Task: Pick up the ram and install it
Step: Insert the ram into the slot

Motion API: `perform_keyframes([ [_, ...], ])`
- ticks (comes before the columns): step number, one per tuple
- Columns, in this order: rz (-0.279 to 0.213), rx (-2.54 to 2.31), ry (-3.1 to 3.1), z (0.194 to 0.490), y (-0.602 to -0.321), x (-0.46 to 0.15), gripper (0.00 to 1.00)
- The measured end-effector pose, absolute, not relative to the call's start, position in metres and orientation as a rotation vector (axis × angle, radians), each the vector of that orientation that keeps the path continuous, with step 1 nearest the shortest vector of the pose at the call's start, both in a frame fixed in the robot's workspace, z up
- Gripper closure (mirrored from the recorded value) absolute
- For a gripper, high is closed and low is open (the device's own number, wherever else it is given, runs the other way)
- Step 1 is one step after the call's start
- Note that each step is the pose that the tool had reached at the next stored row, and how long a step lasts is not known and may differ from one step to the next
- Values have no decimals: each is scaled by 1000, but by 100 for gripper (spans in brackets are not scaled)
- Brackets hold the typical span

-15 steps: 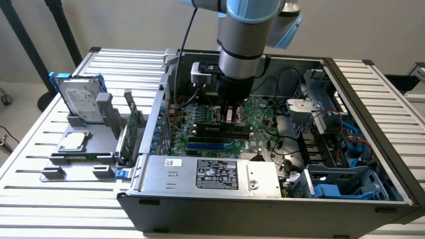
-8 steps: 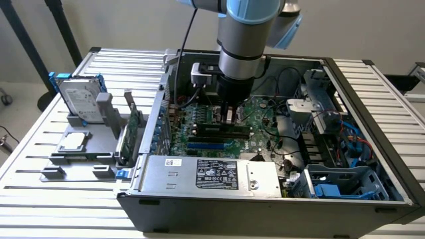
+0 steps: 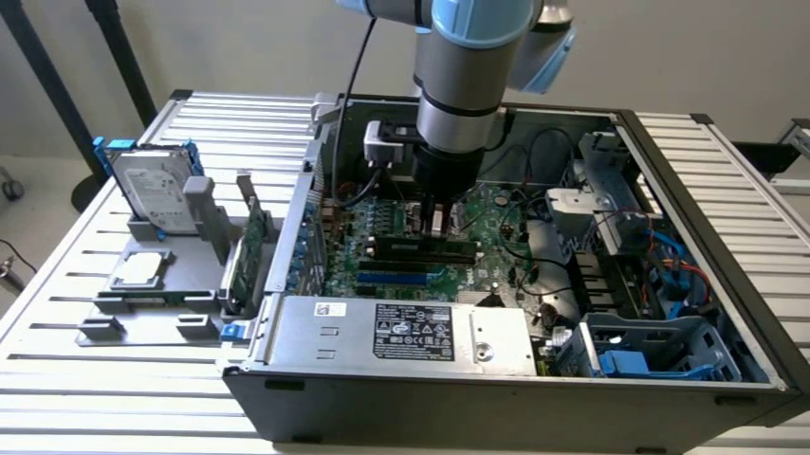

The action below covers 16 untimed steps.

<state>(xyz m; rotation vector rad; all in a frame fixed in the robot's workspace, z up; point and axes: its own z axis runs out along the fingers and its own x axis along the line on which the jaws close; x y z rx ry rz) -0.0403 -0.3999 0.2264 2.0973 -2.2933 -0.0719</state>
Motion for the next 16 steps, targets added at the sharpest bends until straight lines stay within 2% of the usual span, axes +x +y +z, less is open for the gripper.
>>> perform_keyframes([
  [16, -71, 2097, -2293, 221, -400, -40, 86],
])
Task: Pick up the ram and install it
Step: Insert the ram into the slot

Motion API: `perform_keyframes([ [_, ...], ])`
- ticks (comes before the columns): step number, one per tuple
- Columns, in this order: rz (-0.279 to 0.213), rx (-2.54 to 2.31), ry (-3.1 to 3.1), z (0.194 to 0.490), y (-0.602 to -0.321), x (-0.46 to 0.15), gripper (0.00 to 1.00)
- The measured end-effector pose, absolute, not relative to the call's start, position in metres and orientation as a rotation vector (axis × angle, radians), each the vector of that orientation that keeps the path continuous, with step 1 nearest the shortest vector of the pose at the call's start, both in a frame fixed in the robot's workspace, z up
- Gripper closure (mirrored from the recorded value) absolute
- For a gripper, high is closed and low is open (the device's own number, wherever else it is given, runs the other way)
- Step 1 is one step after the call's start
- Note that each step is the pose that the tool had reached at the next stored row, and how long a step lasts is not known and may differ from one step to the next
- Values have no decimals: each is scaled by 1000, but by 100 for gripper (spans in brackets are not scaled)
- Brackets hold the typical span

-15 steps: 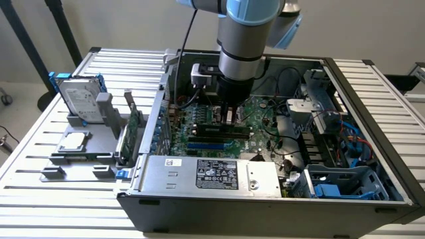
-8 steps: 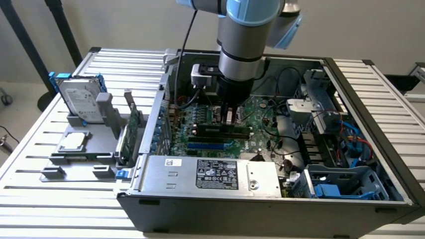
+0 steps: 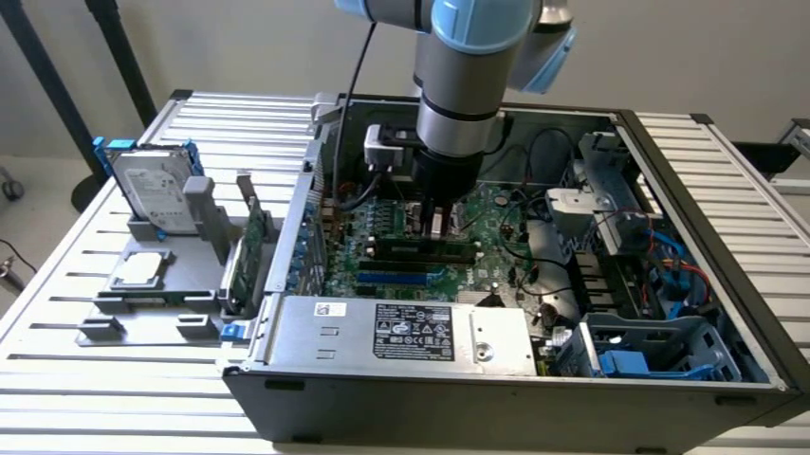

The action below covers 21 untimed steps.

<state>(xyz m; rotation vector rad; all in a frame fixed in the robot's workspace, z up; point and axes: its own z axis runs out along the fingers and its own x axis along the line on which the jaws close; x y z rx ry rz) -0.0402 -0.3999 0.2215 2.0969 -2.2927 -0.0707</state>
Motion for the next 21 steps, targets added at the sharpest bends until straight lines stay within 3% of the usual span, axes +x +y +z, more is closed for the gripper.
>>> perform_keyframes([
  [9, -71, 2097, -2293, 220, -400, -40, 86],
  [12, -71, 2097, -2293, 220, -400, -40, 84],
  [13, -71, 2097, -2293, 220, -400, -40, 78],
  [21, -71, 2097, -2293, 233, -400, -40, 78],
])
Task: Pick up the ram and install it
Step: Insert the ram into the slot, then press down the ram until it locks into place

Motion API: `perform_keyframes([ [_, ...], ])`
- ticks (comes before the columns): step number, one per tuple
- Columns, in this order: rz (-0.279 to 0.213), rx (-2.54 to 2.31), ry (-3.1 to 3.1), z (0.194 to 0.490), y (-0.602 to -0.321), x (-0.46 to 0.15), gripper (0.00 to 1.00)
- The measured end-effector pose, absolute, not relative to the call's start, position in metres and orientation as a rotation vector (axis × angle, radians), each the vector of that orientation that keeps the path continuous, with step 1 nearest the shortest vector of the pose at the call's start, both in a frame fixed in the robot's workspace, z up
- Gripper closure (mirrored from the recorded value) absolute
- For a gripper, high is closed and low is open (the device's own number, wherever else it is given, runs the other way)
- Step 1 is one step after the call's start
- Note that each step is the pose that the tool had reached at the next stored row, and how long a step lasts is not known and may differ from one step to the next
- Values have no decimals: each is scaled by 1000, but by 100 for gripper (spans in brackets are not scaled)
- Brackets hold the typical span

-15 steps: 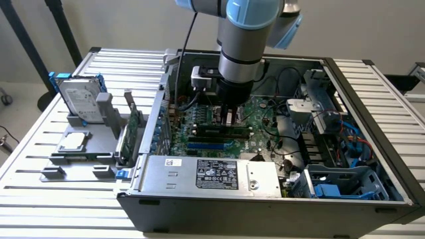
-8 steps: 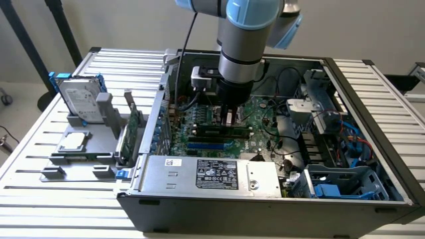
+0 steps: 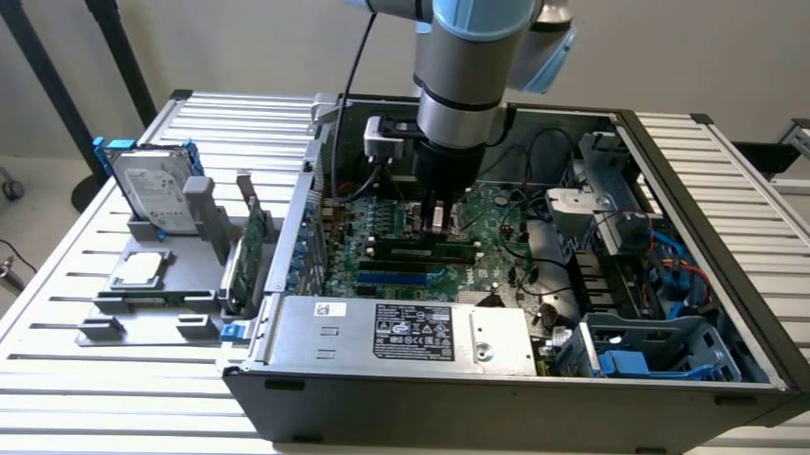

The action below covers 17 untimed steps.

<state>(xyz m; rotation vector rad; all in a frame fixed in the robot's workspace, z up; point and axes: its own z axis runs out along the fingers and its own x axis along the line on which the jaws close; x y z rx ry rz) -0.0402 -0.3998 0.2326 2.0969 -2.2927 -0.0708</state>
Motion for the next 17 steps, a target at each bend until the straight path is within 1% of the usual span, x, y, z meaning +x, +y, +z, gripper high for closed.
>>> perform_keyframes([
  [4, -71, 2097, -2292, 242, -400, -40, 78],
  [6, -71, 2098, -2292, 246, -400, -40, 80],
  [7, -71, 2098, -2292, 248, -400, -40, 87],
  [8, -71, 2098, -2291, 250, -400, -40, 89],
  [17, -71, 2099, -2291, 250, -400, -40, 89],
])
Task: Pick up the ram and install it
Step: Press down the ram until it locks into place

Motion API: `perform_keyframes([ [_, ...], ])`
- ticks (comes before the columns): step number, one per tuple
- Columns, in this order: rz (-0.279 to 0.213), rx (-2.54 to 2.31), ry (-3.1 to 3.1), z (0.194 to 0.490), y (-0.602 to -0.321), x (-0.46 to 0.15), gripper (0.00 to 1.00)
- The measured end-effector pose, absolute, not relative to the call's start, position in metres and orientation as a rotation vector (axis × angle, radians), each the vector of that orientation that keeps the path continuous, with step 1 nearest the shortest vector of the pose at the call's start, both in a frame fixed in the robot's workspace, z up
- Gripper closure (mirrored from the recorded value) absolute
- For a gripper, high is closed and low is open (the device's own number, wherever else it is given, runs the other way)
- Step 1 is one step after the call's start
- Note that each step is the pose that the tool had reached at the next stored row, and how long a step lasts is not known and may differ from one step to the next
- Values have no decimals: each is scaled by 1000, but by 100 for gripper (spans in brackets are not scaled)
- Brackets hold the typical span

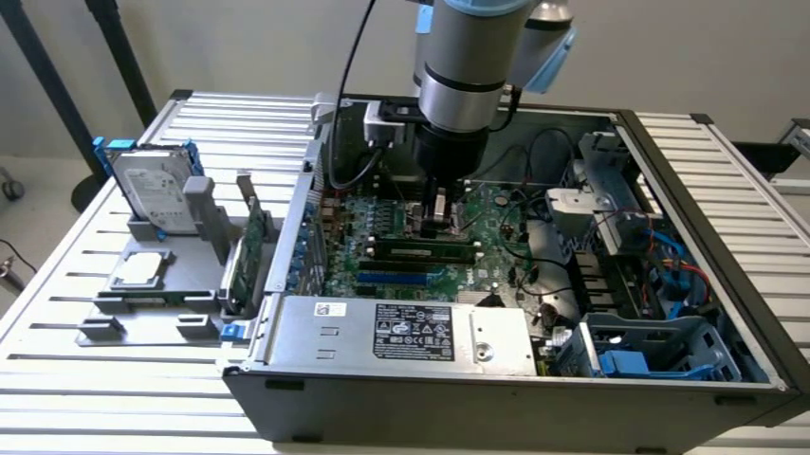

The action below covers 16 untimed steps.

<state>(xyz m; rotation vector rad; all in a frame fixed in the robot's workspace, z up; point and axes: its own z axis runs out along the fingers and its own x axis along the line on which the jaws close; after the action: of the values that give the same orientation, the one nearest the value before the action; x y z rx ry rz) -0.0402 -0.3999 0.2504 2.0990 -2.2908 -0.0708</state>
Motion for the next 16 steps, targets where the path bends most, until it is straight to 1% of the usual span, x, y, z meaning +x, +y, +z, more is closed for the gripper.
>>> perform_keyframes([
  [10, -71, 2110, -2281, 247, -400, -41, 89],
  [16, -82, 2170, -2232, 240, -400, -41, 89],
])
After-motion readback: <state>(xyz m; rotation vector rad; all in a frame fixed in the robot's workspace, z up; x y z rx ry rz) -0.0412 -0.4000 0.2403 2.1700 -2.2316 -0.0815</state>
